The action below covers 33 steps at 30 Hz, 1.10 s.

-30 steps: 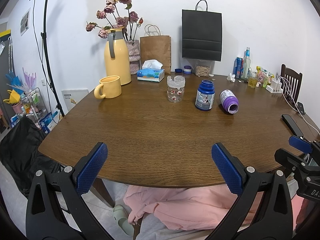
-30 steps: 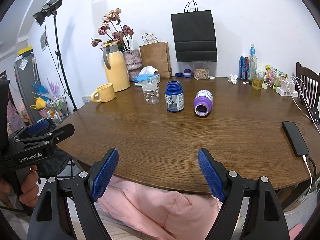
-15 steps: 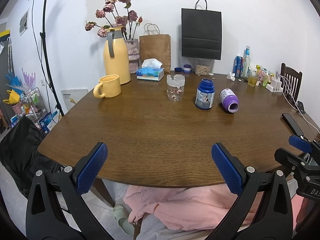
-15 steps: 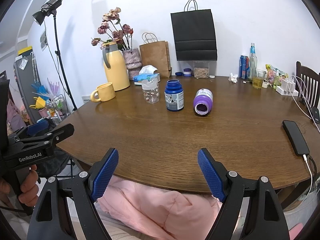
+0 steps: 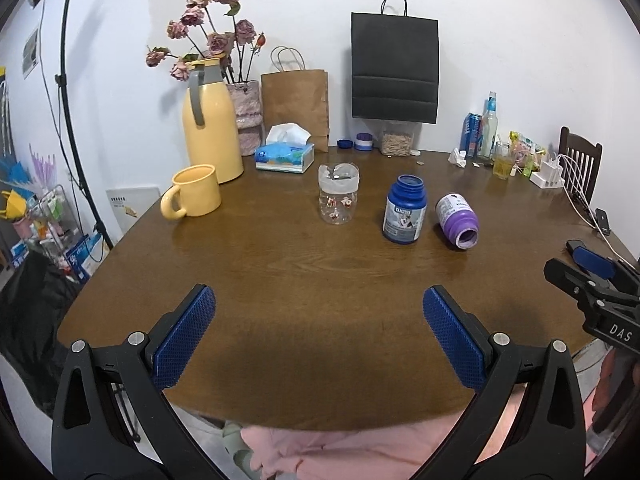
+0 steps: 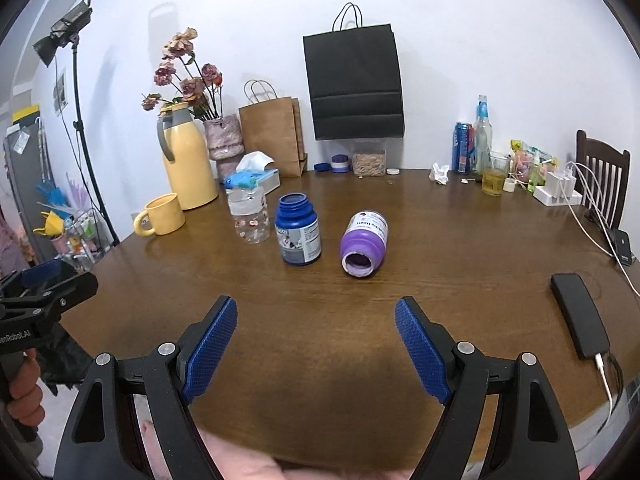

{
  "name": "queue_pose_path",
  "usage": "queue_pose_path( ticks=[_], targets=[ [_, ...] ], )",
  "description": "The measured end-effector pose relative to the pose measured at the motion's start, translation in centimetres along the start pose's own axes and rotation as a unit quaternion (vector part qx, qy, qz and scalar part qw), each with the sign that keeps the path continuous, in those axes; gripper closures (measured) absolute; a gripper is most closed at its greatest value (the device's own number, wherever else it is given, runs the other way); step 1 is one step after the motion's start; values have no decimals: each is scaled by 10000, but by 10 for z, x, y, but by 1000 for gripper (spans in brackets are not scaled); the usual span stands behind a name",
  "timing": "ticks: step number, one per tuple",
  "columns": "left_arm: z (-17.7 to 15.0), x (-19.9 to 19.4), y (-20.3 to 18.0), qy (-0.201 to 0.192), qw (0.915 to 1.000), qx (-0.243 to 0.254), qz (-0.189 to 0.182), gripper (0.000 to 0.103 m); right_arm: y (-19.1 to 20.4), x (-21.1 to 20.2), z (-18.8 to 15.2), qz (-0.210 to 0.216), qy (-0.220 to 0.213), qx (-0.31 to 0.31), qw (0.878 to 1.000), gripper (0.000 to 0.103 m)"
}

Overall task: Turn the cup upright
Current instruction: 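Move the right gripper to the lying purple bottle and close on it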

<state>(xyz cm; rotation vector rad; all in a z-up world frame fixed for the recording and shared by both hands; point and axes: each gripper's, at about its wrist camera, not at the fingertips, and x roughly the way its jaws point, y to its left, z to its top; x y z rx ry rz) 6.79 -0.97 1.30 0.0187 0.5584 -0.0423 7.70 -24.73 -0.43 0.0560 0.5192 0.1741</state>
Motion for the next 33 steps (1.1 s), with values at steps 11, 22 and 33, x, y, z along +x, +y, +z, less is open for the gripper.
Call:
queue_pose_path(
  ticks=[11, 22, 33],
  targets=[
    [45, 46, -10, 135, 9999, 38, -21, 0, -16, 42, 40, -18, 220, -151, 9996, 18],
    [75, 104, -15, 506, 9986, -54, -137, 0, -45, 109, 65, 30, 686, -107, 9976, 18],
    [110, 155, -39, 726, 9967, 58, -356, 0, -76, 188, 75, 190, 1152, 193, 9930, 18]
  ],
)
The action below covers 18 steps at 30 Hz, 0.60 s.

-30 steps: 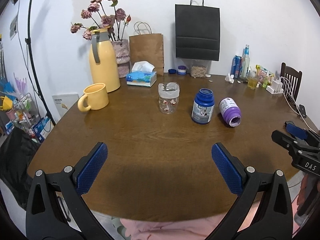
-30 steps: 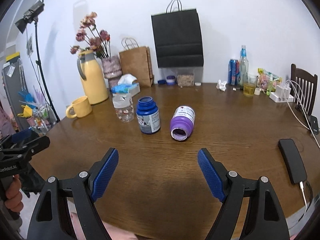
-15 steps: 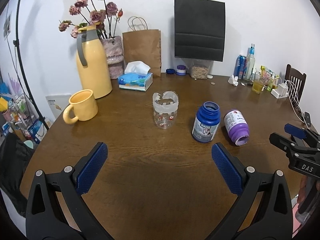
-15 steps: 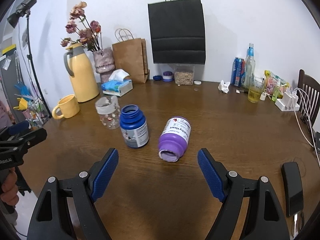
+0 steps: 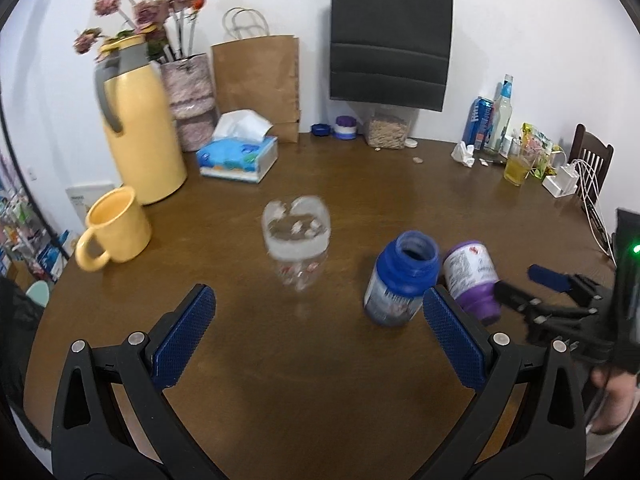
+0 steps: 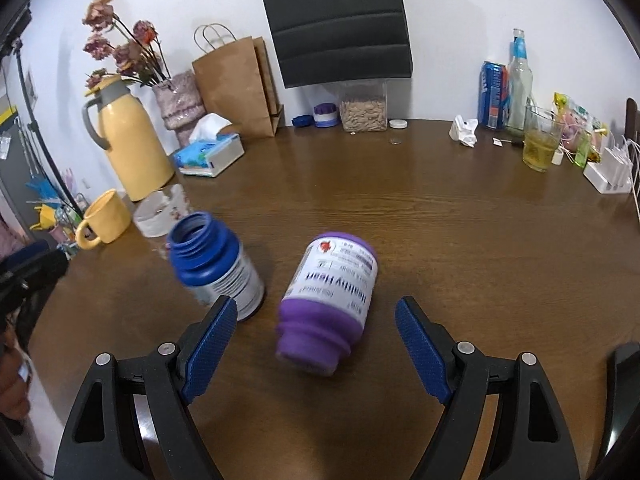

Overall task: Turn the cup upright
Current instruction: 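Move the right gripper to the lying purple bottle and close on it, then lift the purple bottle off the table with the right gripper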

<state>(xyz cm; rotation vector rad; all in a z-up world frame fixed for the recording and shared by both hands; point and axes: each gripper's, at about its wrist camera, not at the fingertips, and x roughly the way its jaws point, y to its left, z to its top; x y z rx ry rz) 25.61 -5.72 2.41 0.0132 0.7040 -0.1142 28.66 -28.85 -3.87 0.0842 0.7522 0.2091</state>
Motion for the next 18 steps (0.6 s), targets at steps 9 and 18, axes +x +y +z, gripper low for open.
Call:
queue_pose_path(
  ticks=[9, 18],
  targets=[
    [36, 40, -27, 29, 9991, 351, -241, 0, -8, 41, 6, 58, 146, 60, 9999, 18],
    [68, 104, -46, 513, 9964, 501, -457, 0, -15, 72, 28, 212, 295, -217, 9991, 35]
  ],
)
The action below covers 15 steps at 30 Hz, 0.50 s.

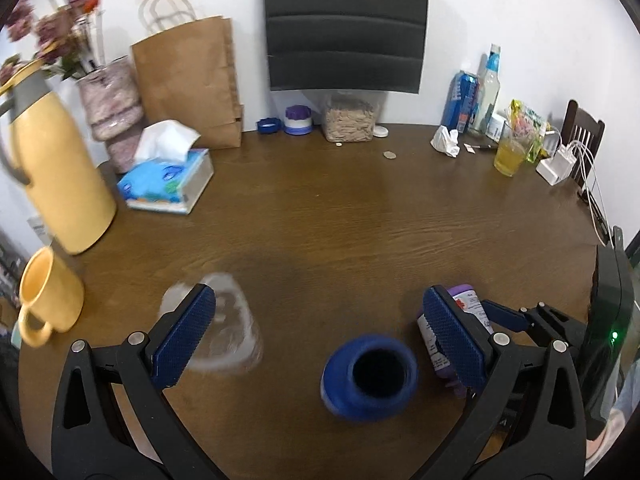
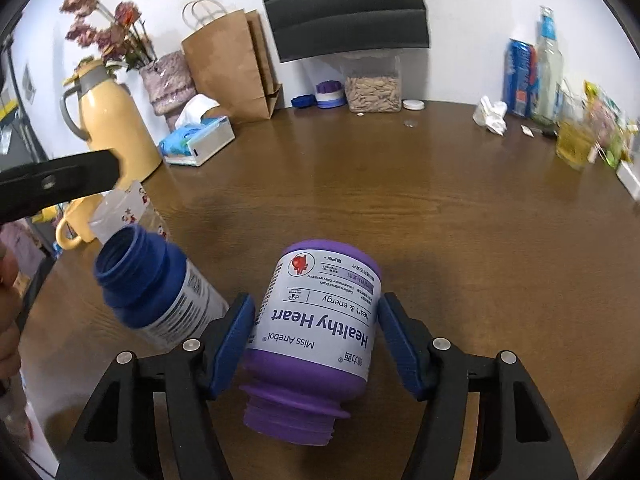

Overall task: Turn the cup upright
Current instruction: 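Lift the purple bottle off the table with the right gripper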

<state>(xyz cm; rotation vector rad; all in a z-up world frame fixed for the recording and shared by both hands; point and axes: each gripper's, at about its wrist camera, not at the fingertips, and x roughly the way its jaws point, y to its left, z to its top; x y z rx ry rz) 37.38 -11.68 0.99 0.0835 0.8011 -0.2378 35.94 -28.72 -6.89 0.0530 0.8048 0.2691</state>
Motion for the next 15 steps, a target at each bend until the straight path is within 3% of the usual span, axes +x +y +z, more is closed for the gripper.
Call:
queue_pose_path(
  ticks=[4, 8, 13, 15],
  targets=[
    [25, 29, -9, 369, 9974, 167, -592, 0, -9, 24, 28, 155, 12, -174, 9997, 36],
    [54, 62, -19, 603, 9969, 131, -488, 4, -21, 50, 52, 578, -23, -157, 9982, 36],
    [76, 111, -31, 1239, 9901, -243, -616, 11, -30, 61, 65, 692, -137, -144, 9974, 36],
    [77, 128, -33, 1447, 9876, -357, -485, 21, -34, 60, 63, 746, -203, -120, 9969, 35]
  ],
)
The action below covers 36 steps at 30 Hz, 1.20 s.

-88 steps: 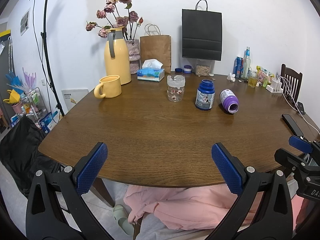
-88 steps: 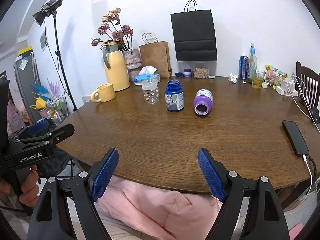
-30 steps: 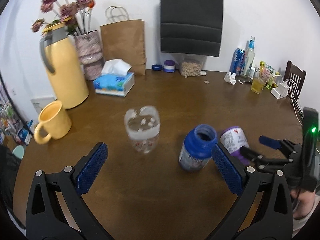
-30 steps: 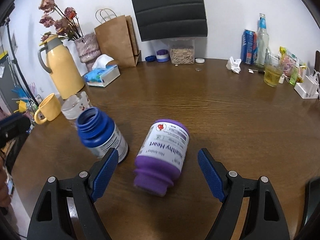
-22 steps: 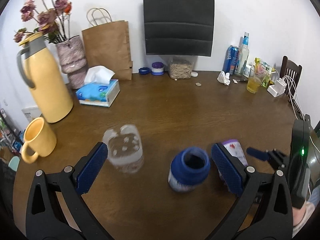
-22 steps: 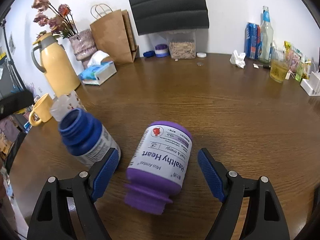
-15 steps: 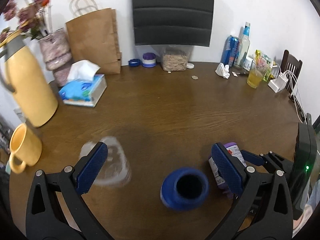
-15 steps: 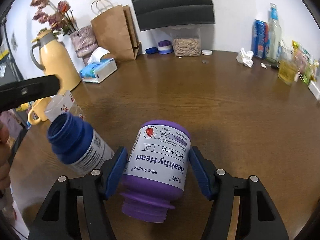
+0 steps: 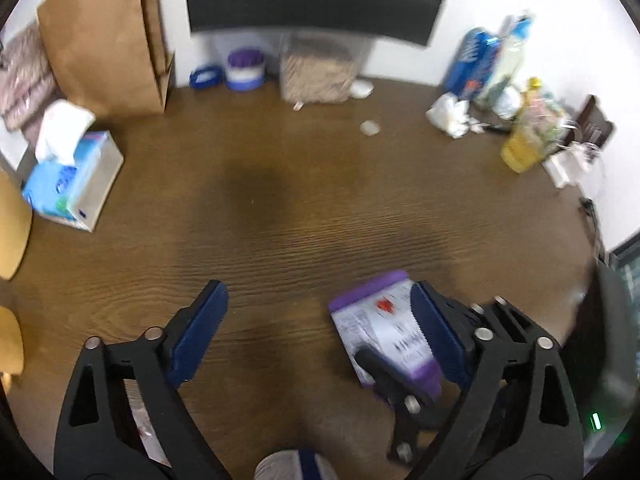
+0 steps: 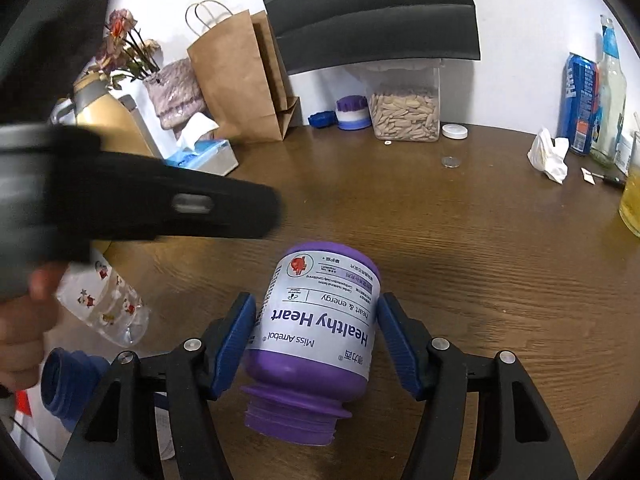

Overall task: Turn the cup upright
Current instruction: 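Lift the purple bottle off the table with the right gripper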

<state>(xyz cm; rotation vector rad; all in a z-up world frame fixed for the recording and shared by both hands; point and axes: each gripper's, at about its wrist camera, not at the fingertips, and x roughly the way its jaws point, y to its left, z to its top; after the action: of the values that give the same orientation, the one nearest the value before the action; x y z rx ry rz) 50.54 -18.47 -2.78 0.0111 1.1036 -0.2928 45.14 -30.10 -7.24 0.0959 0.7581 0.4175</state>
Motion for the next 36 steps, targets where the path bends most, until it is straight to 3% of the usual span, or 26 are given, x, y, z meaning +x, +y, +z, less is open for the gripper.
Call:
queue_pose_path(
  ticks=[2, 5, 6, 12, 17, 21, 26, 29, 31, 33, 35, 36],
  targets=[
    [5, 16, -2, 298, 9995, -72, -66, 27, 0, -3, -2, -51, -54, -64, 10000, 35],
    [8, 25, -11, 484, 9987, 37, -172, 27, 3, -8, -5, -222, -57, -207, 9995, 29],
    [7, 26, -15, 493, 9986, 166, -104, 27, 5, -10, -6, -259, -46, -282, 9993, 24],
    [7, 23, -27, 390, 9972, 583, 267, 25, 0, -24, -12, -369, -98, -409, 9984, 24],
    [-9, 10, -27, 30, 9951, 672, 727, 25, -8, -24, -18, -310, -34, -269, 9992, 24],
    [-35, -11, -23, -207, 9959, 493, 728, 25, -4, -15, -22, -257, 111, -397, 9988, 24],
    [-69, -51, -21, -1018, 9884, 410, 1051, 25, 6, -16, -26, -107, 117, -584, 9982, 24],
    [-82, -62, -24, -1196, 9844, 441, 1215, 25, 11, -17, -28, -29, 102, -632, 9979, 24],
    [-87, -68, -24, -1336, 9811, 362, 1355, 25, 14, -18, -29, -33, 79, -672, 9977, 33],
    [-82, -64, -25, -1208, 9831, 483, 1287, 25, 13, -18, -29, 22, 87, -666, 9977, 33],
    [-71, -52, -26, -802, 9864, 591, 1311, 25, 14, -18, -30, 26, 87, -705, 9975, 33],
    [-61, -44, -29, -540, 9888, 781, 1149, 25, 13, -19, -30, 47, 91, -719, 9974, 33]
  ],
)
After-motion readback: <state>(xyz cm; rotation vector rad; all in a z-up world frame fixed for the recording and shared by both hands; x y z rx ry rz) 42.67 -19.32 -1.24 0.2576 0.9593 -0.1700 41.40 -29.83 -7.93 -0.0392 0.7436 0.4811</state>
